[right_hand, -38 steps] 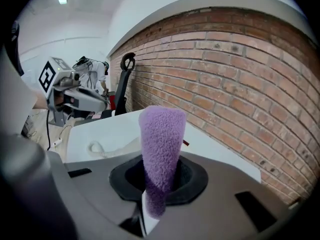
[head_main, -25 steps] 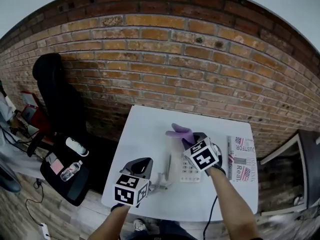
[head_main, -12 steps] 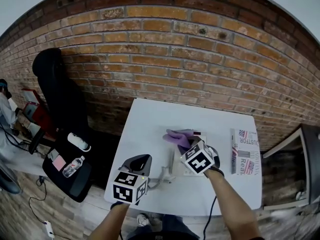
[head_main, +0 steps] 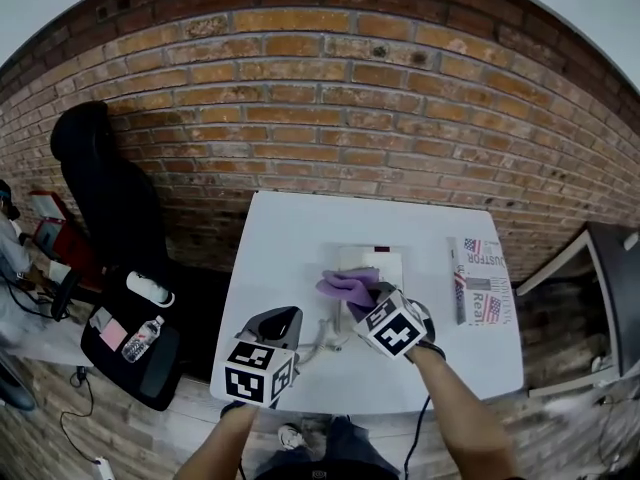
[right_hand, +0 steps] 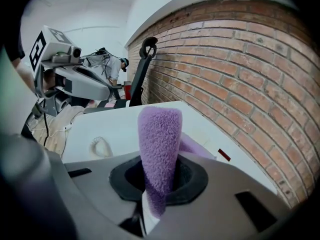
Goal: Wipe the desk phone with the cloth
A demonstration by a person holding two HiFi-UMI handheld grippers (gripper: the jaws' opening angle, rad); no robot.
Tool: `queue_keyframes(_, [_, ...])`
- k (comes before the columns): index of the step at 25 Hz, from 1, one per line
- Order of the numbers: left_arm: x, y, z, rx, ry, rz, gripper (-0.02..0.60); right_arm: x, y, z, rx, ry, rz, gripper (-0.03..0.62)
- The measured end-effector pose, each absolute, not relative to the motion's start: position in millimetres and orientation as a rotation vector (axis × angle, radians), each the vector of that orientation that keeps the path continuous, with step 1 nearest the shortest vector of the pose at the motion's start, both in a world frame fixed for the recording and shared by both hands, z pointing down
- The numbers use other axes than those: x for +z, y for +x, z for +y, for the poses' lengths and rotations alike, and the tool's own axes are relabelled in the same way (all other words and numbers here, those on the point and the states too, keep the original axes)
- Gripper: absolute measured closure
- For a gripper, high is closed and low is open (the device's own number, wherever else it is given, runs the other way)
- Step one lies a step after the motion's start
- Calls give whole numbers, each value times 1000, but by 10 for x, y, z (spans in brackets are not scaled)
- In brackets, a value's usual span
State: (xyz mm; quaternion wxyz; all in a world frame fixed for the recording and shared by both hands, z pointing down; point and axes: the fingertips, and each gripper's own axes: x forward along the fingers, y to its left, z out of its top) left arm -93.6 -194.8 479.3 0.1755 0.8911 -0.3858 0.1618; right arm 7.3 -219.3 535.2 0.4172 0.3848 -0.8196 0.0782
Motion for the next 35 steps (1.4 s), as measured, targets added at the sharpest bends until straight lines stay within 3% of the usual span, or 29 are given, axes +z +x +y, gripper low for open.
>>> queue_keyframes(22, [4774,-859,-1744,483,2592,-995,577,5814,-48,-1242,389,815,-2066,549])
queue_keyframes(35, [4671,-696,-2080,451,2578,-1034,577,4785,475,-1978,256,943,-2178,549])
